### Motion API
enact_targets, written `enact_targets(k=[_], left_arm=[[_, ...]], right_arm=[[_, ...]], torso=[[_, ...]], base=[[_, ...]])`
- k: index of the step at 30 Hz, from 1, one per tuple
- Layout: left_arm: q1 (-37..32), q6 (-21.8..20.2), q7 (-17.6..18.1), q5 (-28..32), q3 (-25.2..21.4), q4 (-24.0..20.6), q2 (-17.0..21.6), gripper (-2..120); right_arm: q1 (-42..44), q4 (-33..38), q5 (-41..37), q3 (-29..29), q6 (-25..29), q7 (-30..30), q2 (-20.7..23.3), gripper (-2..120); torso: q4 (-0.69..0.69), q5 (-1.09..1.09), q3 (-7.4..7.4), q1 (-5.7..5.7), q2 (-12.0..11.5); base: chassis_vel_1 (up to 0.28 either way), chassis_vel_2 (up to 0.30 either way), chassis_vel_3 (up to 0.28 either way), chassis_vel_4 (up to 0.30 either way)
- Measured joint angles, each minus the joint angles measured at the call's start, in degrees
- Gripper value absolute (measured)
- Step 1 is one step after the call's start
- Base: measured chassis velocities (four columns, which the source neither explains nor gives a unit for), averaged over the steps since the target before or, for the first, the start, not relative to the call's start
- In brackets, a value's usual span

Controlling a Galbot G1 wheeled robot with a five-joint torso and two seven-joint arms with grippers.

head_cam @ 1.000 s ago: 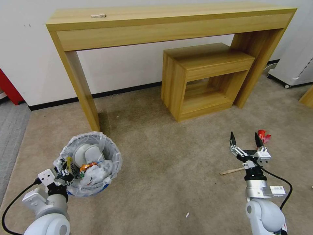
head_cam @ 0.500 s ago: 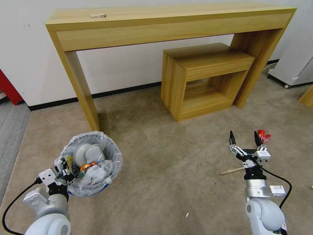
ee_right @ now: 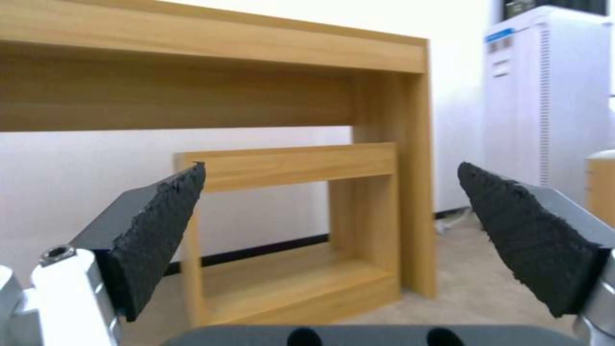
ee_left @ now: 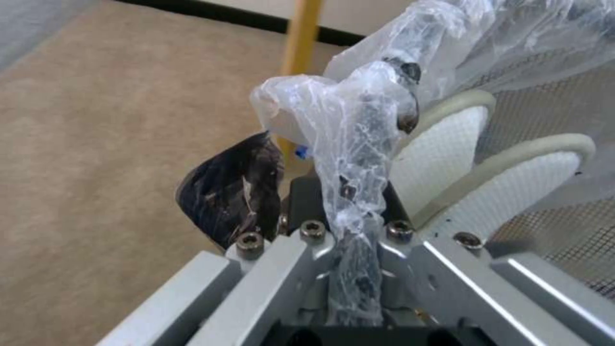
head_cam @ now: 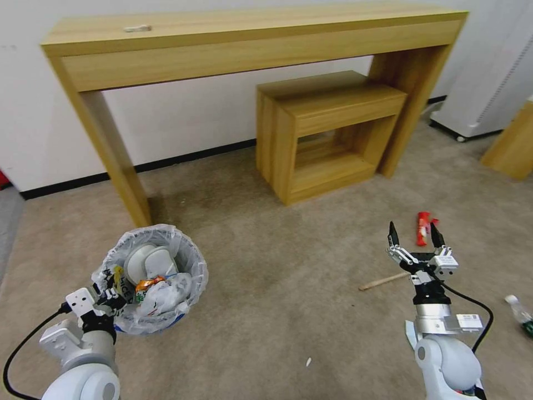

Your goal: Pick up the trash bin and place the garbage on the floor into it.

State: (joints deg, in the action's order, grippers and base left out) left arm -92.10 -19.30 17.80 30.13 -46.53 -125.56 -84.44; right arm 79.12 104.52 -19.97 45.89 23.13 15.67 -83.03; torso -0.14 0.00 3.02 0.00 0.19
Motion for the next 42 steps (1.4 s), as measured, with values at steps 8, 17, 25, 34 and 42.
enact_targets(k=[8,17,25,34,42], left_arm=[[0.2,0.2,-0.2,0.1,0.1,0.5,0.2,0],[0.3,0.2,-0.3,0.3,0.1,0.8,0.2,0],[0.5,0.2,-0.4,0.3,0.4,1.0,0.1,0],[0.4,0.2,-0.4,0.3,0.4,1.0,-0.1,0],[0.2,0.4,-0.4,0.3,0.4,0.8,-0.2,0]], right_arm=[[0.0,0.0,0.0,0.1,0.1,0.0,-0.1,100],[-0.1,0.0,0.2,0.1,0.1,0.0,-0.3,100],[0.0,-0.1,0.0,0.5,0.1,-0.1,-0.2,100],[0.1,-0.1,-0.1,0.6,0.2,-0.1,-0.1,100],[0.0,-0.1,-0.2,0.5,0.6,-0.1,-0.1,100]], torso=[[0.01,-0.01,0.00,0.00,0.0],[0.01,0.00,0.00,0.00,0.0],[0.00,0.00,0.00,0.00,0.0],[0.01,0.00,0.00,0.00,0.0],[0.01,0.00,0.00,0.00,0.0]], base=[[-0.096,-0.107,-0.102,-0.107],[-0.132,-0.118,-0.124,-0.137],[-0.132,-0.120,-0.126,-0.126],[-0.121,-0.124,-0.126,-0.120],[-0.123,-0.127,-0.135,-0.124]])
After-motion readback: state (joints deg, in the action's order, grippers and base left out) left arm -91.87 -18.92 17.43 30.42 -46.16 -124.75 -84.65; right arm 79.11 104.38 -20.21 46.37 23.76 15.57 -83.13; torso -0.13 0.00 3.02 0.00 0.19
